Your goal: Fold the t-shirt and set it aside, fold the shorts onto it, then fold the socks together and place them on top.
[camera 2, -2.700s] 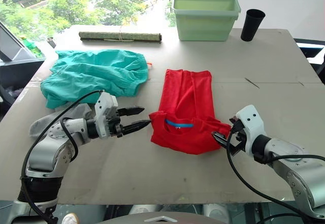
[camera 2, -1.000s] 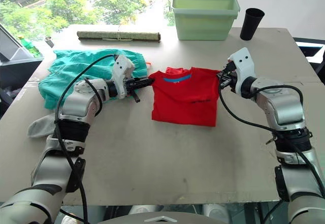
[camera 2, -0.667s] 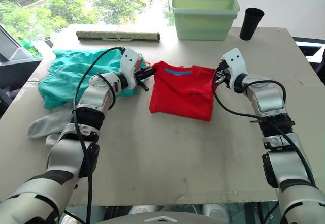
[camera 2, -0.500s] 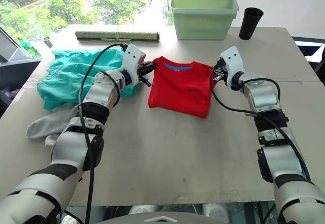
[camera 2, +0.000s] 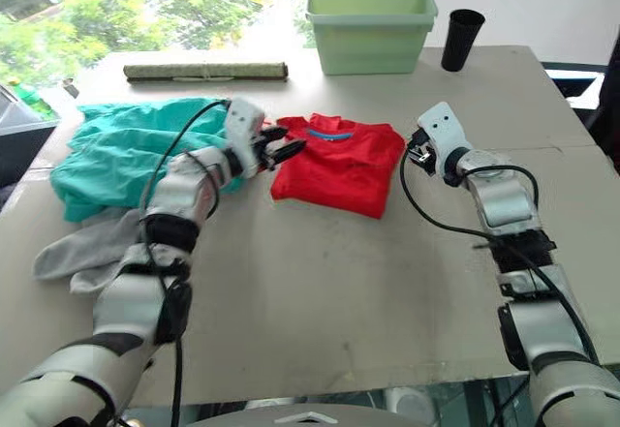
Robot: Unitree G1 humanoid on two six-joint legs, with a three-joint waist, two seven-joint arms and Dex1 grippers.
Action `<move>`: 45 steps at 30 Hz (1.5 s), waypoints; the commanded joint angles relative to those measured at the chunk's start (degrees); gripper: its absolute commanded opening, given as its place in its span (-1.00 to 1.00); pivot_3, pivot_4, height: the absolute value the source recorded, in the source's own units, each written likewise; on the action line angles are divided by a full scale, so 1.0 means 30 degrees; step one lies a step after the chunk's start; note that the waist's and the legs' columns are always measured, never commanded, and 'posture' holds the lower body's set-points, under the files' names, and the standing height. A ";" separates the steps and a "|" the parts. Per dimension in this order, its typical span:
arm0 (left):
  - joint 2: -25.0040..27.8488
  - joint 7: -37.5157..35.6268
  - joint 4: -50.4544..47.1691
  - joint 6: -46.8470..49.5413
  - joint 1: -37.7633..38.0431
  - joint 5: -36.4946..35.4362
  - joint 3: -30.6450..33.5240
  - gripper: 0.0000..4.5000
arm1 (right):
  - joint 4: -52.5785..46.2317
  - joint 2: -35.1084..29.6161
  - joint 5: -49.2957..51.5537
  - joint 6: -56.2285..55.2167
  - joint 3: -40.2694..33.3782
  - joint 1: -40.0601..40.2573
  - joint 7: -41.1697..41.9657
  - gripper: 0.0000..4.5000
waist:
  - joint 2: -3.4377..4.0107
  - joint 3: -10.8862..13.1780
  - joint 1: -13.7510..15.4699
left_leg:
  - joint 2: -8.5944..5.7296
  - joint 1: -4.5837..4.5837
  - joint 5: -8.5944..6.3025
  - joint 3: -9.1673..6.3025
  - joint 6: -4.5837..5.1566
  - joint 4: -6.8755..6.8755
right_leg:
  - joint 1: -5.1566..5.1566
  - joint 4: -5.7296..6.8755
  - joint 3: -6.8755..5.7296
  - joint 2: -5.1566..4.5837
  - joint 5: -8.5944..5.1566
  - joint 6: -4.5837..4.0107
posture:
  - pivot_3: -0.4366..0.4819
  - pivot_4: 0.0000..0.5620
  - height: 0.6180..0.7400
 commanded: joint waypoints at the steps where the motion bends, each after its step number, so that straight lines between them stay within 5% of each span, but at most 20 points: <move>1: 0.1690 -0.2639 -0.3524 -0.0162 0.1148 -0.0475 -0.0663 0.35 | -0.3933 -0.0592 0.1776 0.1272 0.0861 0.1149 0.2222 0.00 | -0.0001 0.0000 0.0125 | 0.0003 -0.0002 0.0007 -0.0021 -0.0014 -0.0001 | 0.0003 -0.0112 -0.0006 -0.0001 -0.0002 -0.0003 | -0.05 -0.47 0.85; 14: 0.0990 0.0370 0.3739 -0.6471 -0.0453 0.5815 -0.3990 0.35 | 0.0999 0.0172 -0.2681 -0.0170 0.5882 -0.0043 0.1759 0.00 | 0.0000 0.0002 0.0905 | -0.0092 0.0217 0.0001 -0.0038 0.0016 -0.0027 | 0.0171 -0.0140 -0.0074 0.0016 0.0025 -0.0037 | -0.05 -0.47 0.85; 15: 0.0833 0.0477 0.4296 -0.6857 -0.0674 0.6109 -0.4198 0.37 | 0.1318 0.0268 -0.2755 -0.0096 0.5811 -0.0124 0.1714 -0.11 | 0.0001 0.0002 0.0928 | -0.0092 0.0216 0.0027 -0.0038 -0.0027 -0.0027 | 0.0173 -0.0141 -0.0076 0.0018 0.0025 -0.0036 | -0.05 -0.47 0.85; 20: 0.0338 -0.0964 0.4427 -0.7339 -0.0819 0.5595 -0.4287 -0.41 | 0.0521 -0.0510 -0.2305 0.0490 0.4936 0.0116 0.2581 -1.00 | -0.0006 -0.0010 0.0980 | -0.0084 0.0239 -0.0018 -0.0023 0.0051 -0.0006 | 0.0193 -0.0105 -0.0058 0.0027 0.0027 -0.0034 | -0.05 -0.47 0.85; 23: 0.1036 -0.3465 0.0768 -0.5063 0.0599 0.3716 -0.4028 -0.99 | -0.1528 -0.1673 -0.1489 0.1497 0.4059 0.0845 0.3435 -1.00 | -0.0001 -0.0006 0.1031 | -0.0079 0.0226 -0.0021 -0.0024 0.0055 0.0011 | 0.0185 -0.0100 -0.0057 0.0023 0.0026 -0.0034 | -0.05 -0.47 0.85; 27: 0.3503 -0.4972 -0.7184 -0.0833 0.4463 0.1740 -0.3733 -0.99 | -0.5548 -0.3754 -0.0180 0.3615 0.3004 0.2942 0.4415 -1.00 | 0.0003 -0.0008 0.0783 | -0.0035 0.0146 -0.0030 -0.0025 0.0058 -0.0028 | 0.0150 -0.0180 -0.0030 -0.0044 0.0024 -0.0037 | -0.05 -0.47 0.85; 30: 0.4965 -0.3718 -1.3220 0.2223 0.8606 0.0432 -0.2416 -0.99 | -0.8947 -0.5188 0.0345 0.5052 0.2400 0.5651 0.4124 -1.00 | 0.0008 -0.0007 0.0576 | -0.0005 0.0112 -0.0033 -0.0056 0.0052 -0.0066 | 0.0126 -0.0238 0.0004 -0.0047 0.0021 -0.0041 | -0.05 -0.47 0.85; 33: 0.4899 -0.1912 -1.6945 0.5278 1.1718 -0.1711 -0.0254 -0.99 | -1.1257 -0.5551 0.1428 0.5896 0.1008 0.7947 0.3894 -1.00 | 0.0010 -0.0002 0.0652 | 0.0007 0.0100 -0.0037 -0.0058 0.0055 -0.0073 | 0.0118 -0.0246 -0.0005 -0.0061 0.0019 -0.0045 | -0.05 -0.47 0.85; 34: 0.4751 -0.1686 -1.7624 0.6417 1.2285 -0.3020 0.0600 -0.83 | -1.1807 -0.5730 0.1850 0.5921 0.0621 0.8496 0.4121 -0.85 | 0.0015 0.0003 0.0687 | 0.0012 0.0097 -0.0037 -0.0067 0.0055 -0.0066 | 0.0123 -0.0236 -0.0019 -0.0070 0.0021 -0.0044 | -0.05 -0.47 0.85; 38: 0.4691 -0.1354 -1.7451 0.8884 1.2851 -0.6452 0.3563 -0.12 | -1.3052 -0.5601 0.2690 0.5414 -0.0823 0.9811 0.3838 -0.14 | 0.0015 0.0004 0.0942 | 0.0019 0.0167 -0.0059 -0.0070 0.0019 -0.0031 | 0.0193 -0.0236 -0.0064 -0.0093 -0.0023 -0.0115 | -0.05 -0.47 0.85; 41: 0.6369 -0.3092 -1.5666 1.0030 1.1921 -0.8388 0.5045 -0.12 | -1.3844 -0.5139 0.5461 0.5798 -0.2541 1.0195 0.4961 -0.14 | 0.0014 0.0004 0.1112 | 0.0022 0.0189 -0.0036 -0.0070 0.0052 -0.0016 | 0.0209 -0.0229 -0.0084 -0.0077 -0.0021 -0.0119 | -0.05 -0.47 0.85; 45: 0.6807 -0.2546 -1.2152 0.8499 0.8455 -0.6465 0.3233 -0.12 | -1.3110 -0.3775 0.6941 0.5298 -0.2128 0.8754 0.4701 -0.14 | 0.0011 0.0005 0.1160 | 0.0020 0.0192 -0.0028 -0.0068 0.0057 -0.0010 | 0.0221 -0.0229 -0.0135 -0.0050 -0.0018 -0.0118 | -0.05 -0.47 0.85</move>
